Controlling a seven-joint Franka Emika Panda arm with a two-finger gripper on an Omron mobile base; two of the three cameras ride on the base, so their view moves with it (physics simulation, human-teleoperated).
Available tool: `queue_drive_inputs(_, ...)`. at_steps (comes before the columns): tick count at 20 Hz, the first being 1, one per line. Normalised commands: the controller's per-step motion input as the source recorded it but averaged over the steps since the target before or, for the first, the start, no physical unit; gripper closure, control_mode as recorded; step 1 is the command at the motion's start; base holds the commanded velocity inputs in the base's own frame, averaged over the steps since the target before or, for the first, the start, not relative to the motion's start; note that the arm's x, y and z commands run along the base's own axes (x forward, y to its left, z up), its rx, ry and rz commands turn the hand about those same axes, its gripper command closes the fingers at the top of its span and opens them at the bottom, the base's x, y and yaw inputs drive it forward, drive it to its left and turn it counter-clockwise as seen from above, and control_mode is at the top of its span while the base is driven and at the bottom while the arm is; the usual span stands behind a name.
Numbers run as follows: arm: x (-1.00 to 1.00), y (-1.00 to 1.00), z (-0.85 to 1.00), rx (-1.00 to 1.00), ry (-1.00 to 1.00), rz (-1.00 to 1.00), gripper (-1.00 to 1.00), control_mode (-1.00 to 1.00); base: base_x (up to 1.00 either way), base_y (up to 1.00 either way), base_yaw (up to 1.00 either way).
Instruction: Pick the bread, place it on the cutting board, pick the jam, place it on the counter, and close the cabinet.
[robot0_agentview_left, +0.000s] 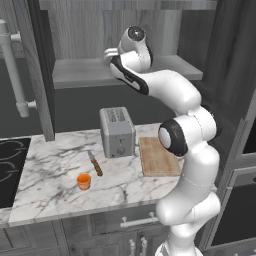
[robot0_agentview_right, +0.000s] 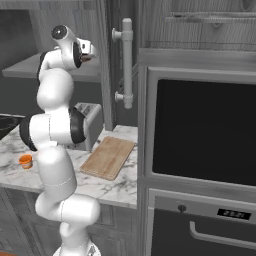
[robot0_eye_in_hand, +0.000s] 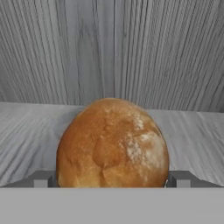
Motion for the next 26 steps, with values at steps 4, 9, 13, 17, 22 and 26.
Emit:
queue_drive_inputs(4, -0.47, 0.00, 0.00, 0.00, 0.00, 0.00, 1.00, -1.00, 0.00, 0.00, 0.00)
queue_drive_inputs(9, -0.63, -0.05, 0.00, 0.00, 0.00, 0.00, 1.00, -1.00, 0.00, 0.00, 0.00)
queue_drive_inputs(13, -0.69, -0.11, 0.00, 0.00, 0.00, 0.00, 1.00, -1.00, 0.00, 0.00, 0.00)
queue_drive_inputs(17, -0.70, -0.24, 0.00, 0.00, 0.00, 0.02, 1.00, -1.00, 0.00, 0.00, 0.00)
queue_drive_inputs(22, -0.78, -0.31, 0.00, 0.01, 0.00, 0.03, 1.00, -1.00, 0.00, 0.00, 0.00)
queue_drive_inputs(26, -0.90, -0.31, 0.00, 0.03, 0.00, 0.01, 1.00, -1.00, 0.00, 0.00, 0.00)
